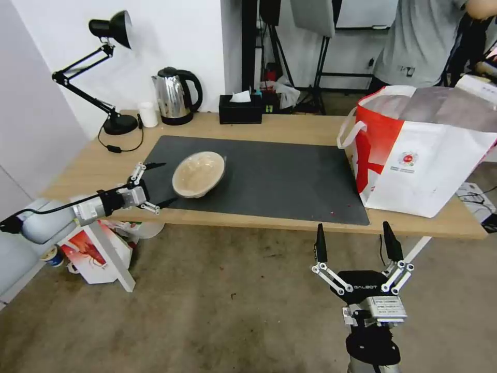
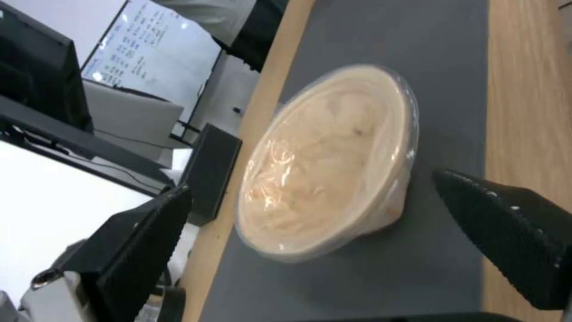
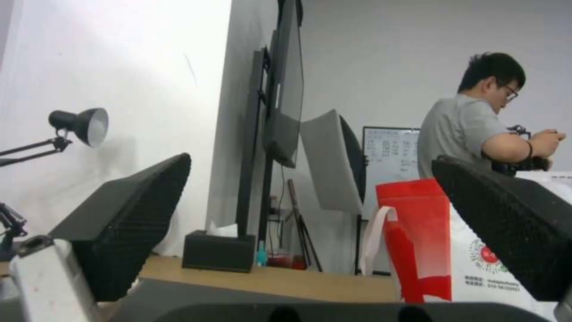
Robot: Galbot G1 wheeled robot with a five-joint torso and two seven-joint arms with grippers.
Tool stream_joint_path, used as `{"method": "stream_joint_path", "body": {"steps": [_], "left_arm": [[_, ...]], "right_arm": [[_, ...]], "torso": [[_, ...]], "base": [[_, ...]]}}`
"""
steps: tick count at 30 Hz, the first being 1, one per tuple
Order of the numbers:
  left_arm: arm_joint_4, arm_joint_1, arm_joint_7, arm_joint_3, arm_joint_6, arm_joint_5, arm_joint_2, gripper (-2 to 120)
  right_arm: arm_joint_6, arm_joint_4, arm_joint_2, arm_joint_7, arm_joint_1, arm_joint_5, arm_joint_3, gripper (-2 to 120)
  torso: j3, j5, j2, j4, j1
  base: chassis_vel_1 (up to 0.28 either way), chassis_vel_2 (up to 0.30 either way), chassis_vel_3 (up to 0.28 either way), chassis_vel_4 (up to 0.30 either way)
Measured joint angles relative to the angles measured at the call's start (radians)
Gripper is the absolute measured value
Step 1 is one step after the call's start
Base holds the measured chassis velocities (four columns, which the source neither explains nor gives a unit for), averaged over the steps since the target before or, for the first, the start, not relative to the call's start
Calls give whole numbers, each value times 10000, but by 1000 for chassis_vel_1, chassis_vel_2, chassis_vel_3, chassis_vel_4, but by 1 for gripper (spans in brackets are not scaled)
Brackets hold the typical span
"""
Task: Pick up the trash from the table and place it into the takeout bag.
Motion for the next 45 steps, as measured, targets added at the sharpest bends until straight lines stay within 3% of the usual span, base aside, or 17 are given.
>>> {"method": "stream_joint_path", "body": {"steps": [25, 30, 45], "left_arm": [[970, -621, 366, 350, -263, 366, -545, 100], [1167, -838, 388, 527, -266, 388, -607, 91], [1497, -1436, 398, 974, -286, 380, -739, 98]], "right_arm": [[0, 0, 0, 0, 0, 0, 0, 100], [0, 0, 0, 0, 0, 0, 0, 100], [0, 0, 0, 0, 0, 0, 0, 100]], "torso": [[0, -2, 0, -1, 0], [0, -1, 0, -2, 0], [0, 0, 0, -1, 0]], "base": [[0, 0, 0, 0], [0, 0, 0, 0], [0, 0, 0, 0]]}}
